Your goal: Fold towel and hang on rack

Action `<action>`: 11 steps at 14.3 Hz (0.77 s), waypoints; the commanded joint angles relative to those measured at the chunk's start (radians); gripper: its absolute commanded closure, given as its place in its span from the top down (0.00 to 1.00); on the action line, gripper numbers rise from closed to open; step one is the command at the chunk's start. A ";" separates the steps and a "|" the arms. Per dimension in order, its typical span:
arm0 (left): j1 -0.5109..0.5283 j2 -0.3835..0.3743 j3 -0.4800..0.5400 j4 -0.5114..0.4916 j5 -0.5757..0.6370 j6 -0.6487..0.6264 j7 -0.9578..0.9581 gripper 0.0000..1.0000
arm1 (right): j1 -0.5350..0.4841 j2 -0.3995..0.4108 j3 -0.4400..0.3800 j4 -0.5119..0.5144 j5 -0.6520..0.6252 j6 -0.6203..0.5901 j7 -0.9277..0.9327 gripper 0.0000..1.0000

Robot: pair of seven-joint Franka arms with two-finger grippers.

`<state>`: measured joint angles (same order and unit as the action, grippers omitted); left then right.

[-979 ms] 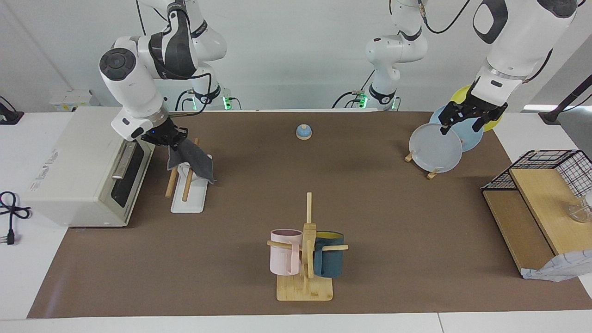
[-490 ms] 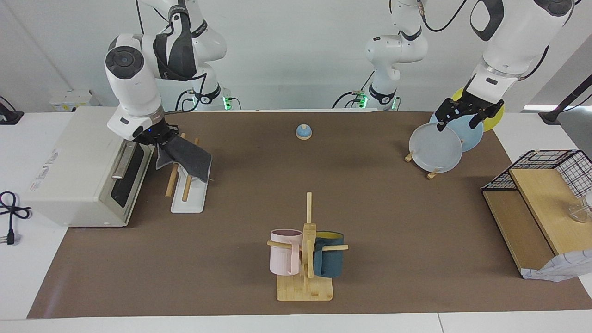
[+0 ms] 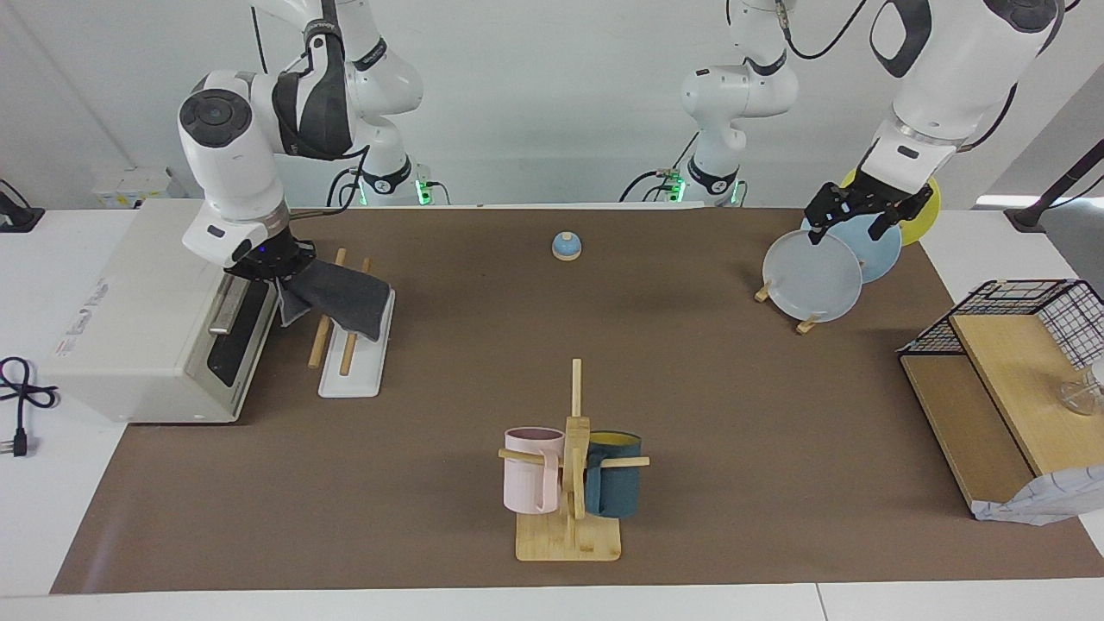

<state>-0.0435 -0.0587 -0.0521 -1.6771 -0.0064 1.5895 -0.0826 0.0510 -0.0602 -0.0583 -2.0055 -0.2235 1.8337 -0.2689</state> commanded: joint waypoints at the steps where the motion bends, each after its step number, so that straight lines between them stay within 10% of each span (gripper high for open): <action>1: -0.012 -0.023 0.012 -0.013 0.000 -0.003 0.012 1.00 | -0.014 -0.033 0.011 -0.038 -0.016 0.025 -0.013 0.99; 11: -0.001 -0.023 0.017 -0.013 0.002 -0.002 0.007 1.00 | -0.017 -0.007 0.017 0.155 0.143 -0.104 0.046 1.00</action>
<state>-0.0434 -0.0630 -0.0440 -1.6771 -0.0064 1.5896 -0.0826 0.0516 -0.0775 -0.0476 -1.9424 -0.1493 1.8069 -0.2544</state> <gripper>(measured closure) 0.000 0.000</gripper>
